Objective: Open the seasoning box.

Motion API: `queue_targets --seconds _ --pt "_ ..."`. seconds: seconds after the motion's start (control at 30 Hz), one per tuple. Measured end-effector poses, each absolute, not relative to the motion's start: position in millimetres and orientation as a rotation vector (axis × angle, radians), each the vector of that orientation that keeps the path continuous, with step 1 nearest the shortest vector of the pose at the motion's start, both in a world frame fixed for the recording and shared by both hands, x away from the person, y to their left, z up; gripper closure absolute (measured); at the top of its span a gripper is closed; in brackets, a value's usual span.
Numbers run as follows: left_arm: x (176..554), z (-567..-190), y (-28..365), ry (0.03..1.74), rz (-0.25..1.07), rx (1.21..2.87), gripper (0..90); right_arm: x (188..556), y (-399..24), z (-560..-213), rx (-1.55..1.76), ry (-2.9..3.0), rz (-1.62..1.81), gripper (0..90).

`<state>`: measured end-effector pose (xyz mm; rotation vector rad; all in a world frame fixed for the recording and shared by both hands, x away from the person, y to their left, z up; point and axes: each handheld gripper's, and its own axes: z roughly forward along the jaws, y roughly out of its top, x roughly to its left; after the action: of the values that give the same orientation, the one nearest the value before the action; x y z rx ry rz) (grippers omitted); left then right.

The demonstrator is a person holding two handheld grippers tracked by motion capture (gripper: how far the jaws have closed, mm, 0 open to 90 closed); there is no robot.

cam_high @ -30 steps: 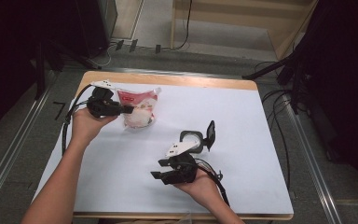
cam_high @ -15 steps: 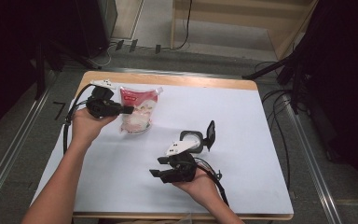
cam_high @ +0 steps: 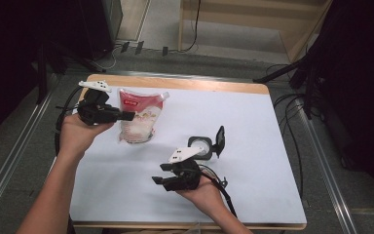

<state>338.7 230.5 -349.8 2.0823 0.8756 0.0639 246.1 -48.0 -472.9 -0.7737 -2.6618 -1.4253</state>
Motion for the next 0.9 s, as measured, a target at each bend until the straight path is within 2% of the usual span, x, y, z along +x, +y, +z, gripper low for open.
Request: queue_targets --seconds 0.23,0.5,0.9 --pt "327.4 -335.7 232.3 0.861 0.017 2.064 88.9 250.8 -44.2 -468.9 -0.807 -2.635 -1.457 49.8" --pt "314.6 -320.6 225.7 0.824 0.034 2.092 88.8 264.6 -25.9 -472.2 -0.803 -2.669 -1.446 49.1" --pt "310.7 -322.5 214.5 0.806 -0.013 2.131 88.5 270.7 -16.0 -489.3 -0.801 -2.716 -1.385 48.9"
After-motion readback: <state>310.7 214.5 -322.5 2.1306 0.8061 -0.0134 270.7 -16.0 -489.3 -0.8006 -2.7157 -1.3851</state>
